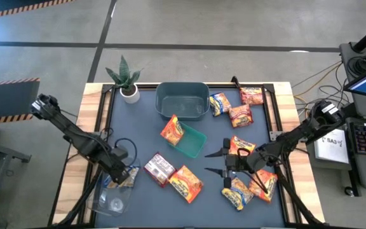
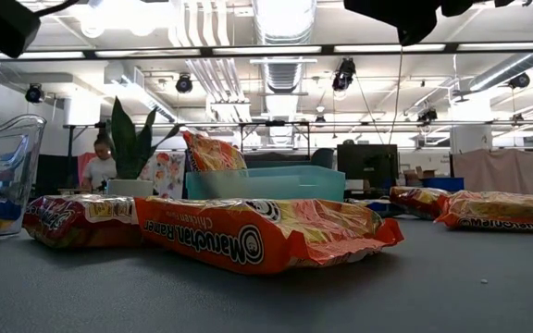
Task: Sort Maruchan noodles
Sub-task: Put the blue noodle pack into the transparent bin, then put the red noodle pack into the blue bin
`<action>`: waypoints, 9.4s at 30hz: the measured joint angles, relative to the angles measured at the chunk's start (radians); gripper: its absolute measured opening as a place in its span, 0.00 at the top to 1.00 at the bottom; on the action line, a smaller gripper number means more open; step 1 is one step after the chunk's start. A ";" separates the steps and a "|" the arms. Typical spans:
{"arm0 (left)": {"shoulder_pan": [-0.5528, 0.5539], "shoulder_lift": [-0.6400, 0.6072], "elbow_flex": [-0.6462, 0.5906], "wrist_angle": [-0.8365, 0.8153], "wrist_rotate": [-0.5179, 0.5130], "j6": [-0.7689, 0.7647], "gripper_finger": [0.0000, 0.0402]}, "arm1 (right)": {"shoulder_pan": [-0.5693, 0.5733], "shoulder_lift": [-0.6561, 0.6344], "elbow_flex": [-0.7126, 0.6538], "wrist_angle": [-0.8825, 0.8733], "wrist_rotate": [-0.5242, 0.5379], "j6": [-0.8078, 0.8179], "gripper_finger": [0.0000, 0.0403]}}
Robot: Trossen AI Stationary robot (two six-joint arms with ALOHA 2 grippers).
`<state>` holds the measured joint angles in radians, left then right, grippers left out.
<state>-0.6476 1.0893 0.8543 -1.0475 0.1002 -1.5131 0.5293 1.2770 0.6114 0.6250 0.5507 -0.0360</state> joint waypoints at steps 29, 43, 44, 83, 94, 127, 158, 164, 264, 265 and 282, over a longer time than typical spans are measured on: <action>0.000 0.004 -0.011 0.079 -0.068 -0.004 0.68 | 0.000 0.000 0.000 0.000 0.000 -0.008 0.48; 0.000 -0.012 0.040 -0.072 -0.049 0.070 0.51 | 0.000 0.000 0.000 0.000 0.000 -0.018 0.48; 0.000 -0.011 0.049 -0.083 -0.049 0.079 0.51 | 0.000 0.000 0.000 0.000 0.000 -0.019 0.48; -0.023 0.405 0.133 -0.080 -0.066 0.424 0.97 | -0.021 0.000 0.000 0.000 0.000 -0.040 0.48; -0.023 0.369 0.197 -0.055 -0.148 0.423 1.00 | -0.029 0.000 0.000 0.000 0.000 -0.042 0.48; 0.047 0.274 0.264 0.394 -0.891 1.365 1.00 | -0.346 0.000 0.409 -1.081 -0.131 0.420 0.84; 0.384 -0.138 -0.100 0.711 -0.831 1.690 1.00 | -0.777 0.000 0.431 -1.467 -0.315 0.756 0.72; 0.384 -0.132 -0.111 0.693 -0.861 1.696 1.00 | -0.779 0.000 0.431 -1.479 -0.312 0.834 0.58; 0.388 -0.134 -0.091 0.794 -0.909 1.938 1.00 | -0.771 0.530 0.501 -1.763 -0.018 1.075 0.38; 0.388 -0.134 -0.091 0.794 -0.909 1.938 1.00 | -0.772 0.529 0.495 -1.763 -0.015 1.081 0.38; 0.388 -0.134 -0.091 0.794 -0.909 1.940 1.00 | -0.772 0.530 0.534 -1.770 -0.009 1.060 0.62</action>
<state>-0.2600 0.9558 0.7635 -0.2531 -0.8093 0.4271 -0.2432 1.8072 1.1450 -1.1450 0.5421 1.0242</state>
